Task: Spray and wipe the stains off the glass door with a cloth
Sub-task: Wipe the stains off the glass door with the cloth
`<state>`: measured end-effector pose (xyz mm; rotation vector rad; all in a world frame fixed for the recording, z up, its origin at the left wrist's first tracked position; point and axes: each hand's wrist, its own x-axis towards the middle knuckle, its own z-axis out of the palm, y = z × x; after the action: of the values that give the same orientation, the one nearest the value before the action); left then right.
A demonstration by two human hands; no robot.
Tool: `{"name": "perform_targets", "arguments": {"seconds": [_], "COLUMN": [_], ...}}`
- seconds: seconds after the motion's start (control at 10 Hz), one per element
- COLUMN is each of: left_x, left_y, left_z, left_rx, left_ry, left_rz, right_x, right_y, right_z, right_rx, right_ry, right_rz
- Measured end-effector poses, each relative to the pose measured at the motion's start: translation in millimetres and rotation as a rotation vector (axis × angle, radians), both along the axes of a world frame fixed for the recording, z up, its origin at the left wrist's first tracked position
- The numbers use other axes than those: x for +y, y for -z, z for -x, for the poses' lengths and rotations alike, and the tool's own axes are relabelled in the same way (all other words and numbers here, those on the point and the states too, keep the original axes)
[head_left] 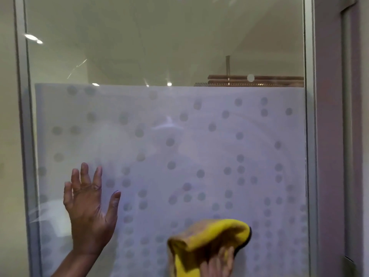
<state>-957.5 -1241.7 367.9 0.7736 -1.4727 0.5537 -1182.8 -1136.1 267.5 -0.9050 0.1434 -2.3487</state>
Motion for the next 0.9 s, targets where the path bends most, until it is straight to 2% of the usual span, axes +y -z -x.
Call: {"name": "perform_targets", "arguments": {"seconds": [0.1, 0.2, 0.3, 0.5, 0.6, 0.7, 0.9], "left_x": [-4, -5, -6, -4, -3, -3, -3], "left_y": [0, 2, 1, 0, 0, 0, 0], "left_z": [1, 2, 2, 3, 2, 3, 3], "left_rx": [-0.001, -0.003, -0.004, -0.011, -0.005, -0.004, -0.002], "left_ry": [-0.052, -0.082, -0.108, -0.146, -0.145, -0.151, -0.109], "left_rz": [0.004, 0.008, 0.014, 0.002, -0.005, -0.004, -0.007], "right_x": [7, 14, 23, 22, 27, 28, 5], "right_y": [-6, -25, -67, -152, -197, -238, -278], "right_z": [38, 70, 89, 114, 116, 97, 17], "right_rx": [0.312, 0.360, 0.305, 0.139, 0.056, 0.177, 0.627], "right_ry": [0.563, 1.203, 1.597, 1.587, 1.461, 1.467, 1.566], "right_rz": [-0.358, -0.630, -0.596, -0.645, -0.659, -0.546, -0.308]}}
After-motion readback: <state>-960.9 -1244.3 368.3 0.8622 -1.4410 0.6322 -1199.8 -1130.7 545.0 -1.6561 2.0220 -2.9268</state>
